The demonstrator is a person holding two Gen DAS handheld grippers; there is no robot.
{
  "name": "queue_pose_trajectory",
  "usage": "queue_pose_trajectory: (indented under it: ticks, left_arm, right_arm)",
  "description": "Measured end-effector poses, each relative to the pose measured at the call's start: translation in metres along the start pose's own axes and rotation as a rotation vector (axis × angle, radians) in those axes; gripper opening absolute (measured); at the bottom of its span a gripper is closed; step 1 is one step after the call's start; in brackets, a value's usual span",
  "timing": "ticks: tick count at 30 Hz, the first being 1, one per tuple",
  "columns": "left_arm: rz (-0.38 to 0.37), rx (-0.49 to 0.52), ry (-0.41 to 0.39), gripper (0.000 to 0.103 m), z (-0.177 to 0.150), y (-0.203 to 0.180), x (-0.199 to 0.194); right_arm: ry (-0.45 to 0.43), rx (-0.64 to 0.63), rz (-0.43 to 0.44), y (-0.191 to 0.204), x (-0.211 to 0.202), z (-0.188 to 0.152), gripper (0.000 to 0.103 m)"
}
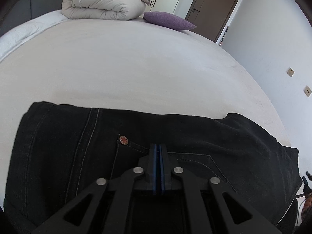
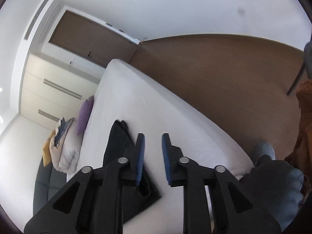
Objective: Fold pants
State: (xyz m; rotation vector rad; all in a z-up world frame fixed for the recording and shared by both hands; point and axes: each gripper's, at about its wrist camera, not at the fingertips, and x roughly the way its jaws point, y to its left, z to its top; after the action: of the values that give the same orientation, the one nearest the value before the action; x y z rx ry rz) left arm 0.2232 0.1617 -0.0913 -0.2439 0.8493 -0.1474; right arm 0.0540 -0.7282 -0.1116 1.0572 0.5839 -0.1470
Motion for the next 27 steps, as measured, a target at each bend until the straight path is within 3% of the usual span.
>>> queue_pose_trajectory:
  ticks: [1, 2, 3, 7, 11, 15, 18, 23, 27]
  left_arm:
    - [-0.005, 0.009, -0.016, 0.008, 0.001, -0.009, -0.007]
    - [-0.024, 0.021, -0.032, 0.008, 0.001, -0.021, -0.014]
    - [-0.04, 0.037, -0.044, 0.008, 0.002, -0.035, -0.02]
    - [-0.158, 0.102, -0.062, 0.019, -0.005, -0.103, -0.033]
    - [-0.265, 0.17, 0.006, 0.019, -0.029, -0.17, -0.017]
    - [-0.316, 0.217, 0.091, 0.019, -0.057, -0.213, 0.007]
    - [-0.304, 0.231, 0.153, 0.019, -0.071, -0.221, 0.026]
    - [-0.346, 0.144, 0.176, 0.016, -0.073, -0.203, 0.039]
    - [-0.35, 0.136, 0.182, 0.012, -0.076, -0.199, 0.041]
  right_arm:
    - [0.009, -0.01, 0.023, 0.005, -0.006, -0.006, 0.052]
    - [0.001, -0.002, 0.044, 0.009, -0.013, -0.013, 0.076]
    - [-0.009, 0.015, 0.066, 0.014, -0.016, -0.021, 0.081]
    - [0.045, 0.066, 0.136, 0.04, -0.006, -0.041, 0.081]
    - [0.112, 0.197, 0.128, 0.018, 0.003, -0.061, 0.071]
    - [0.143, 0.269, 0.125, -0.018, -0.005, -0.07, 0.065]
    - [0.14, 0.283, 0.141, -0.019, 0.0, -0.074, 0.065]
    - [0.136, 0.324, 0.211, -0.017, 0.017, -0.077, 0.063]
    - [0.159, 0.358, 0.269, -0.012, 0.036, -0.082, 0.045]
